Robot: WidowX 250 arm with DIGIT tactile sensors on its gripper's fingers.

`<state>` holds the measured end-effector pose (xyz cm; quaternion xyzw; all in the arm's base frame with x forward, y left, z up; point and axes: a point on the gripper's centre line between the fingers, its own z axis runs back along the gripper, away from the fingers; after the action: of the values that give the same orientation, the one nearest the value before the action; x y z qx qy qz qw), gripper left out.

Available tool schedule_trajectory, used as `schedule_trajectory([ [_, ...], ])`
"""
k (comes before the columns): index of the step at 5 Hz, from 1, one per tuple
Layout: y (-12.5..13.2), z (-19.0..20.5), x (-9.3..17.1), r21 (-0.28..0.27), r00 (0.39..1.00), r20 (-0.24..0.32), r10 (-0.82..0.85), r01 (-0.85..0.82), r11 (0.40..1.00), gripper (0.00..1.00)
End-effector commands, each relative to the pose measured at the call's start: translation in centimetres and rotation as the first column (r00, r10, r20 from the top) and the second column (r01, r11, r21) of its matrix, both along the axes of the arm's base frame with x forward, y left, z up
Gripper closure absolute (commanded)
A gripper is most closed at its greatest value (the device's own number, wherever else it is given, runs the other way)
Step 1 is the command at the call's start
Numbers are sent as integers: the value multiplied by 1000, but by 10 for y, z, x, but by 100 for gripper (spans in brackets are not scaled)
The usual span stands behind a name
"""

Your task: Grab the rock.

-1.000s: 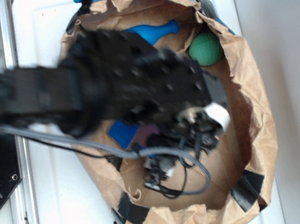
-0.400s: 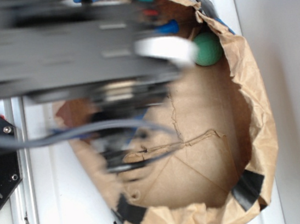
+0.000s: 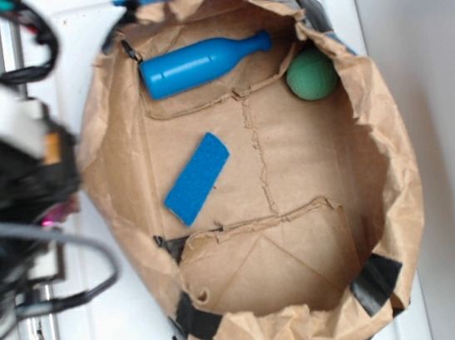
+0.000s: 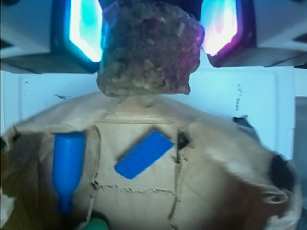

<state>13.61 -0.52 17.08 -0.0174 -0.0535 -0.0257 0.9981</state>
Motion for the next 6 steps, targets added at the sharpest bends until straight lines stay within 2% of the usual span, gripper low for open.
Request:
schedule_trajectory([
  [1,-11,19,9,-38,996,20,85,-84,996,100],
  [2,-10,22,25,-46,994,8,109,-108,993,100],
  [4,-27,28,63,-61,997,10,76,-75,995,100],
  [6,-31,24,120,-67,997,2,78,-77,995,100],
])
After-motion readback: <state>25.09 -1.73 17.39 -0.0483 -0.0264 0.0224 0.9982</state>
